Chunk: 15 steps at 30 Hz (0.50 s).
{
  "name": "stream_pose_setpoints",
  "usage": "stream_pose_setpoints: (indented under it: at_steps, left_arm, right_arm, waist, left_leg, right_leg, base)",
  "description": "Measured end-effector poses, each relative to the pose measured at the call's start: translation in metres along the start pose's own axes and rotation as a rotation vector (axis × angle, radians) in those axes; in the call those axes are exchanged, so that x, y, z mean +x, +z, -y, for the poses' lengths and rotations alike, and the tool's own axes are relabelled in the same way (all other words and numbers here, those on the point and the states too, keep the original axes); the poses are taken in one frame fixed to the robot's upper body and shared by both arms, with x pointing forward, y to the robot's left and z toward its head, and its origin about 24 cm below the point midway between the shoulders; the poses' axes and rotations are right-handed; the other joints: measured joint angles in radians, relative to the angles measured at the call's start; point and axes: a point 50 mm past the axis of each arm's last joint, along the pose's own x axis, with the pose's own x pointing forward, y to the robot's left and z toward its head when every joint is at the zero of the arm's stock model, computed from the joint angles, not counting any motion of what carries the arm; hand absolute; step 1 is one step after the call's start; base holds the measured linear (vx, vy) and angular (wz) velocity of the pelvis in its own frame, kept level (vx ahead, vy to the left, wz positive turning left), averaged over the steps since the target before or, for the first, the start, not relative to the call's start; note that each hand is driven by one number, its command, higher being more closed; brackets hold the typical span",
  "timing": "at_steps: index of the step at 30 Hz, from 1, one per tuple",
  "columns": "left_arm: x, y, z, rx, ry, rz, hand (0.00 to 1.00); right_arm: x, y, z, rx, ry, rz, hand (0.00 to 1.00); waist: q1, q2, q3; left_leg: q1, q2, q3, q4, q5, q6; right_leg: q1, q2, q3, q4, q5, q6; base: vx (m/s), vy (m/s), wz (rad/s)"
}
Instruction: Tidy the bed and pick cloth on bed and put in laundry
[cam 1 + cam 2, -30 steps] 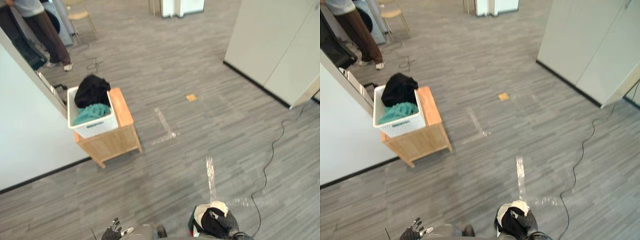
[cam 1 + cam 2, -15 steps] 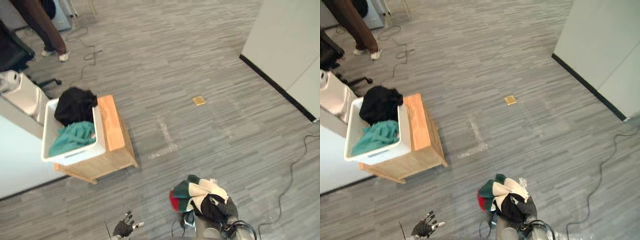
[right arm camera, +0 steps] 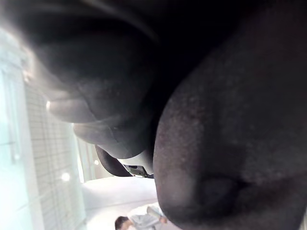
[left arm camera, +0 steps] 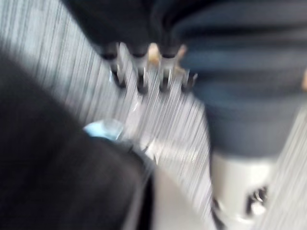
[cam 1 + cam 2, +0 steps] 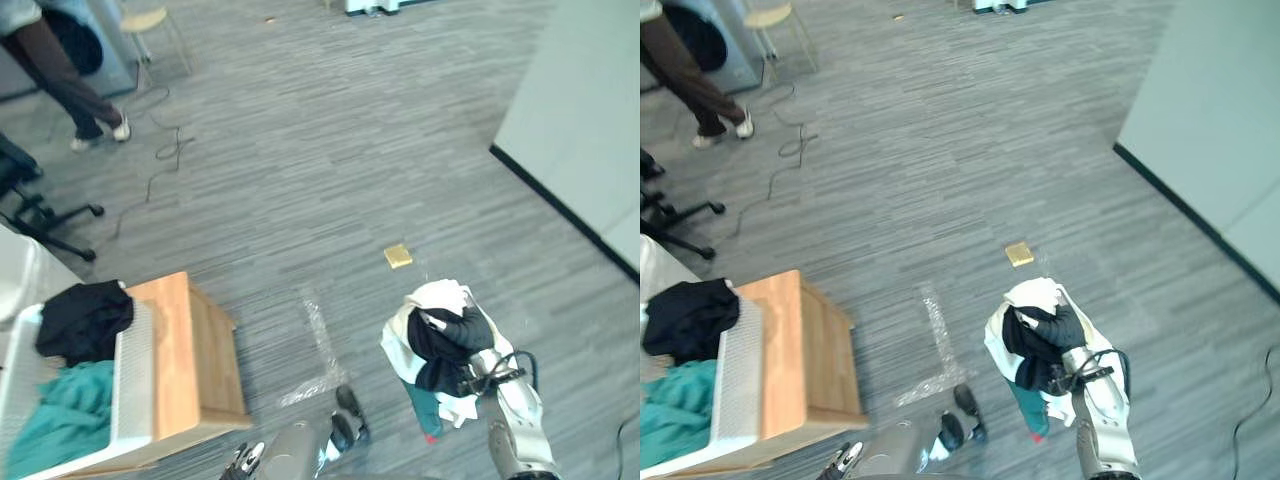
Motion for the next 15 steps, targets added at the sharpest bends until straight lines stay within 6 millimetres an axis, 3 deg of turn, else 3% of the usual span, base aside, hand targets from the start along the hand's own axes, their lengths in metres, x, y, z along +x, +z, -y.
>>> stream_pose_setpoints:
  at_steps: [1, 2, 3, 4, 5, 8, 9, 10, 11, 12, 13, 14, 15]
  left_arm:
    - [-0.001, -0.005, -0.002, 0.013, 0.021, -0.031, 0.00]
    - [-0.001, -0.011, 0.003, 0.024, 0.017, -0.055, 0.00]
    - [0.000, -0.013, 0.007, 0.024, 0.007, -0.063, 0.00]
    - [0.001, -0.014, 0.013, 0.029, -0.008, -0.068, 0.00]
    - [0.001, -0.013, 0.013, 0.030, -0.006, -0.065, 0.00]
    - [0.010, 0.003, 0.019, 0.017, -0.011, -0.040, 0.00]
    - [0.014, 0.008, 0.022, 0.020, -0.018, -0.034, 0.00]
    - [0.015, 0.011, 0.020, 0.014, -0.013, -0.031, 0.00]
    - [0.013, 0.011, 0.015, 0.016, -0.002, -0.033, 0.00]
    - [0.008, 0.011, 0.003, 0.029, 0.029, -0.040, 0.00]
    - [0.004, -0.004, 0.008, -0.024, 0.048, -0.067, 0.00]
    - [0.002, -0.010, 0.009, -0.038, 0.049, -0.073, 0.00]
    - [0.000, -0.019, 0.014, -0.064, 0.045, -0.090, 0.00]
  right_arm:
    - [0.005, 0.001, 0.000, -0.001, 0.012, -0.018, 1.00]
    - [0.005, 0.000, 0.000, -0.002, 0.019, -0.029, 1.00]
    - [0.004, -0.001, -0.002, -0.001, 0.029, -0.035, 1.00]
    - [0.001, 0.002, -0.009, -0.010, 0.073, -0.027, 1.00]
    - [0.001, 0.004, -0.011, -0.012, 0.083, -0.020, 1.00]
    - [0.004, 0.019, -0.033, -0.023, 0.205, 0.056, 1.00]
    - [0.002, 0.021, -0.036, -0.022, 0.218, 0.060, 1.00]
    - [-0.002, 0.018, -0.040, -0.011, 0.229, 0.050, 1.00]
    - [-0.003, 0.016, -0.043, -0.002, 0.238, 0.042, 1.00]
    - [-0.002, 0.014, -0.052, 0.024, 0.264, 0.042, 1.00]
    - [-0.003, 0.013, -0.054, 0.022, 0.305, 0.025, 1.00]
    - [-0.003, 0.015, -0.056, 0.016, 0.320, 0.031, 1.00]
    - [-0.003, 0.022, -0.059, 0.000, 0.337, 0.050, 1.00]
  waist:
    - [0.003, 0.005, 0.006]
    - [-0.001, 0.027, 0.018]
    - [-0.003, 0.038, 0.021]
    - [-0.006, 0.057, 0.015]
    - [-0.009, 0.057, 0.014]
    - [-0.058, 0.063, 0.008]
    - [-0.058, 0.063, 0.010]
    - [-0.054, 0.047, 0.006]
    - [-0.050, 0.027, 0.003]
    - [-0.049, -0.016, 0.000]
    - [-0.035, 0.052, -0.019]
    - [-0.030, 0.057, -0.022]
    - [-0.028, 0.083, -0.019]
  left_leg:
    - [0.081, -0.016, -0.041, -0.005, -0.027, -0.016]
    - [0.186, -0.020, -0.104, -0.023, -0.038, -0.030]
    - [0.225, -0.017, -0.136, -0.033, -0.037, -0.031]
    - [0.291, -0.003, -0.221, -0.044, -0.035, -0.034]
    - [0.296, 0.001, -0.238, -0.045, -0.035, -0.034]
    - [0.319, 0.045, -0.471, -0.036, -0.065, -0.097]
    - [0.319, 0.056, -0.544, -0.016, -0.087, -0.135]
    - [0.321, 0.057, -0.610, 0.027, -0.124, -0.194]
    - [0.324, 0.053, -0.631, 0.051, -0.152, -0.232]
    - [0.334, 0.037, -0.637, 0.091, -0.192, -0.270]
    - [0.309, 0.121, -0.585, 0.154, -0.222, -0.284]
    - [0.289, 0.143, -0.549, 0.185, -0.219, -0.288]
    - [0.238, 0.191, -0.474, 0.255, -0.203, -0.314]
  right_leg:
    - [-0.068, -0.067, 0.006, 0.262, 0.009, -0.017]
    - [-0.112, -0.116, 0.006, 0.403, -0.006, -0.040]
    - [-0.134, -0.128, 0.006, 0.419, -0.011, -0.047]
    - [-0.223, -0.143, 0.036, 0.370, -0.020, -0.040]
    - [-0.244, -0.143, 0.046, 0.348, -0.021, -0.037]
    - [-0.425, -0.089, 0.219, -0.047, -0.015, -0.008]
    - [-0.452, -0.068, 0.316, -0.179, 0.032, 0.017]
    - [-0.446, -0.064, 0.401, -0.314, 0.122, 0.054]
    - [-0.432, -0.073, 0.416, -0.363, 0.206, 0.062]
    - [-0.415, -0.099, 0.400, -0.361, 0.288, 0.058]
    - [-0.374, -0.073, 0.310, -0.361, 0.272, 0.030]
    - [-0.348, -0.070, 0.277, -0.396, 0.257, 0.027]
    - [-0.299, -0.067, 0.201, -0.445, 0.257, 0.022]
  base:
    - [0.87, 0.063, 1.15]
    - [0.73, 0.046, 1.09]
    - [0.79, -0.008, 1.49]
    - [0.48, -0.059, 1.16]
    - [0.71, -0.127, 1.66]
    - [0.52, -0.214, 1.99]
    - [0.46, -0.311, 2.24]
    - [0.55, -0.435, 2.17]
    - [0.47, -0.419, 2.15]
    - [0.42, -0.447, 1.89]
    - [0.37, -0.386, 1.69]
    - [0.33, -0.345, 1.59]
    - [0.32, -0.341, 1.79]
